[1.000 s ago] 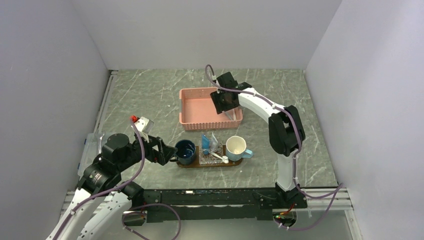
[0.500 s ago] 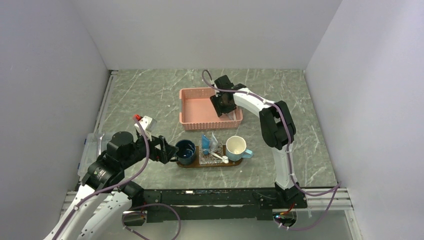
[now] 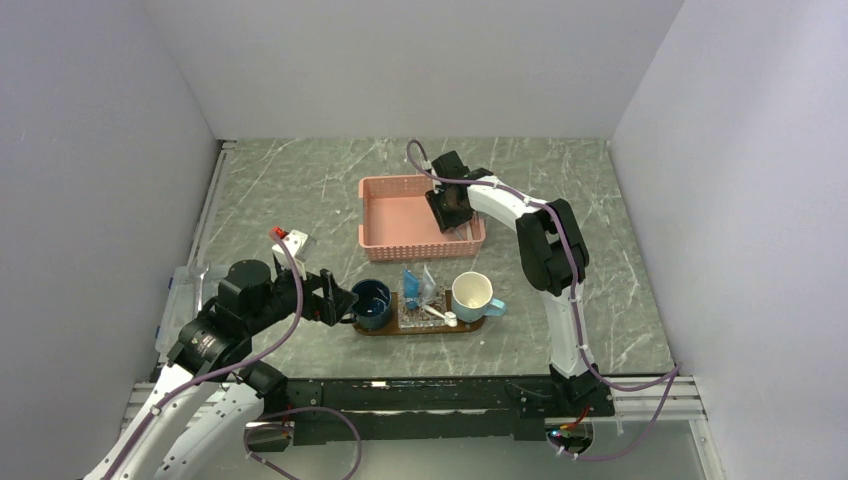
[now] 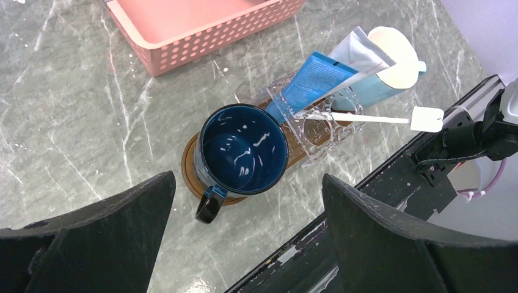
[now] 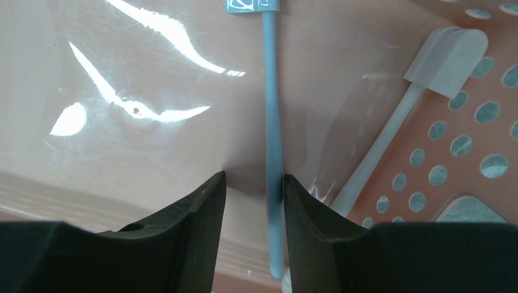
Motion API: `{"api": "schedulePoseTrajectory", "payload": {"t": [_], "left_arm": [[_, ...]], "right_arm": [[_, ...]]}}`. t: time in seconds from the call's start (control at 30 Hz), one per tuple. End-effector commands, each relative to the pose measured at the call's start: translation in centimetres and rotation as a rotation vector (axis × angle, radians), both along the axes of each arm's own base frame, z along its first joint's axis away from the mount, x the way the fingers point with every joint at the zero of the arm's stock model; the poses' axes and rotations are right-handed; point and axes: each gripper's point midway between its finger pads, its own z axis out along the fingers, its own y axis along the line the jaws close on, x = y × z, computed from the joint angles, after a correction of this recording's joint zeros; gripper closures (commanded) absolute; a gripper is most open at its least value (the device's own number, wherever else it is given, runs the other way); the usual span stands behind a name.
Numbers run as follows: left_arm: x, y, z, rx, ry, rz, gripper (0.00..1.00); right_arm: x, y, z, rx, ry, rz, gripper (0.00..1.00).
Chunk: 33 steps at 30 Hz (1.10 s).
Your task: Prepare toiletry sets of a toothbrush and toothpaste on the tray
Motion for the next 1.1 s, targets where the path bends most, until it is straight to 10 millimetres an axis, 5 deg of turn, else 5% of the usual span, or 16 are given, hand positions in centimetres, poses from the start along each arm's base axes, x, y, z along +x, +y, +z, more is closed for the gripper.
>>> {"api": "schedulePoseTrajectory", "payload": {"t": [0.0,0.43,1.07], "left_arm": [[0.7,0.1,1.0,-0.004,-0.042,0.014,0.04],[0.6,0.0,1.2,-0.011,-0.044,0.006,0.04],[0.2,-0.1,1.6,-0.028,-0.059,-0.009,0.04]], "right_arm": [[1.0,0.3,0.6,0.018,-0.025,0.002,0.62],[-0.2,0.4,0.4,0.041,0.008,0.008,1.00],[-1.7,2.8,9.9,0.163,-0.205,0.094,1.00]]}}
